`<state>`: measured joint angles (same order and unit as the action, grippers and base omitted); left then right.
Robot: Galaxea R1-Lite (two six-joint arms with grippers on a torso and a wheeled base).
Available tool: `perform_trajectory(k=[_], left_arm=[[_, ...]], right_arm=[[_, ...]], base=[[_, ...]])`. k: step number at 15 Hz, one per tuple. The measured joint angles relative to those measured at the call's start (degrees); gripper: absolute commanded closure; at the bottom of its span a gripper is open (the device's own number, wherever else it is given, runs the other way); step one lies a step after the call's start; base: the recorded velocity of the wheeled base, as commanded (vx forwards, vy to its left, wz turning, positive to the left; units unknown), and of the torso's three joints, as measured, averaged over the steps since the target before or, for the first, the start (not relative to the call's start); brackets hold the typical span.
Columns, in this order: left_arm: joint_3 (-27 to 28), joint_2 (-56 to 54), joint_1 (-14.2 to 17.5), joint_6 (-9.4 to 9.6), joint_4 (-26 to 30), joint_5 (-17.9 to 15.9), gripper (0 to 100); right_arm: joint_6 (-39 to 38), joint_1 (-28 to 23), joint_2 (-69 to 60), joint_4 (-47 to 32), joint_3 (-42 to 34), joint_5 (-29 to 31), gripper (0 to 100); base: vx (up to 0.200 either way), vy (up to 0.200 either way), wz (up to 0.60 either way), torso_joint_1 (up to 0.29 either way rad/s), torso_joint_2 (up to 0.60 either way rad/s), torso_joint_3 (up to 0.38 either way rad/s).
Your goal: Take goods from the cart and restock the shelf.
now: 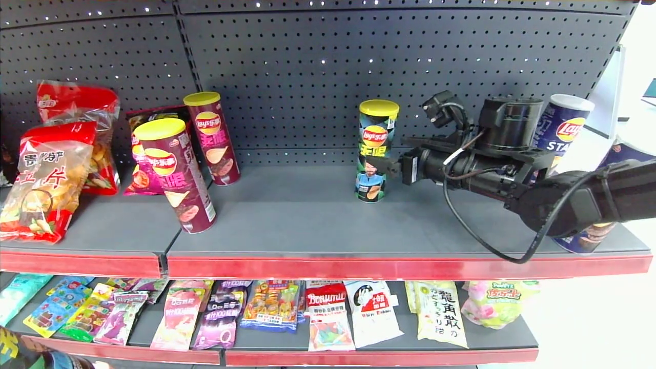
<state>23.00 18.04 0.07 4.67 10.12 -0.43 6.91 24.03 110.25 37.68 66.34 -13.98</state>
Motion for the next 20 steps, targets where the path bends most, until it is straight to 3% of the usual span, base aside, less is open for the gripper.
perform_trajectory(k=[15, 16, 20], left_arm=[[-0.46, 1.16, -0.1, 0.0, 0.0, -0.46, 100], [-0.44, 1.19, -0.1, 0.0, 0.0, -0.44, 100], [-0.49, 1.28, -0.07, 0.0, 0.0, -0.46, 100]], right_arm=[[-0.07, 0.22, 9.37, -2.24, 12.35, 0.13, 0], [-0.07, 0.3, 9.84, -2.29, 12.98, 0.13, 100], [-0.02, 0.3, 11.17, -2.86, 14.53, 0.22, 100]], base=[[0.0, 0.0, 0.0, 0.0, 0.0, 0.0], [0.0, 0.0, 0.0, 0.0, 0.0, 0.0], [0.0, 0.0, 0.0, 0.0, 0.0, 0.0]])
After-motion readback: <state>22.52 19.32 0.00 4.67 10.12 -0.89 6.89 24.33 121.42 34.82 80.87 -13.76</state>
